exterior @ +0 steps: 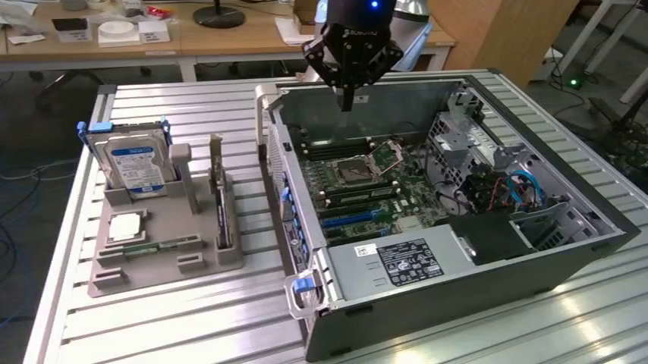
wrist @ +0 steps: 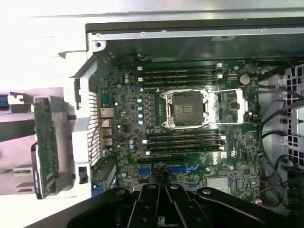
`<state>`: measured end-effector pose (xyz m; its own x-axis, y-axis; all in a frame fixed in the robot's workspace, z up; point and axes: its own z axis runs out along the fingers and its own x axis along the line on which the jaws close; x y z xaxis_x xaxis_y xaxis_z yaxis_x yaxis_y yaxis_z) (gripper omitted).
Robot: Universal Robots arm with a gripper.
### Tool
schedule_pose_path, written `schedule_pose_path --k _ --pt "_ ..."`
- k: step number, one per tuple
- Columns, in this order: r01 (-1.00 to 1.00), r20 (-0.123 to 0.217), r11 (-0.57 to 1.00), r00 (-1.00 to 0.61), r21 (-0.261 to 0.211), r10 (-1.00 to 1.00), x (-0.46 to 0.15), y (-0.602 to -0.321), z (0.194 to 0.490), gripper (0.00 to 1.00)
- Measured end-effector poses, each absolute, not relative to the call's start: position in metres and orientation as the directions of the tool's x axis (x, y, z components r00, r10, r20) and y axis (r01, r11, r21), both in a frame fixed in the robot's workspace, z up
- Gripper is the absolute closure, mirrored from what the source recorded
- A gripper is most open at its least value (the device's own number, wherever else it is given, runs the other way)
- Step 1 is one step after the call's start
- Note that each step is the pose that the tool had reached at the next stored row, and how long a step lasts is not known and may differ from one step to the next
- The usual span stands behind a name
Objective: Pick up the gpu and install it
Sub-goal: 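Reach for the gpu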
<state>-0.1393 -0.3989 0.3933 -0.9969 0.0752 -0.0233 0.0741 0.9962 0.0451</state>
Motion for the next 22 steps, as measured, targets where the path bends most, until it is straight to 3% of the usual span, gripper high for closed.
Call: schedule_pose_path --k 22 --pt "0.074 -0.023 0.996 -0.997 0.045 0.075 -0.209 -0.399 0.393 0.89"
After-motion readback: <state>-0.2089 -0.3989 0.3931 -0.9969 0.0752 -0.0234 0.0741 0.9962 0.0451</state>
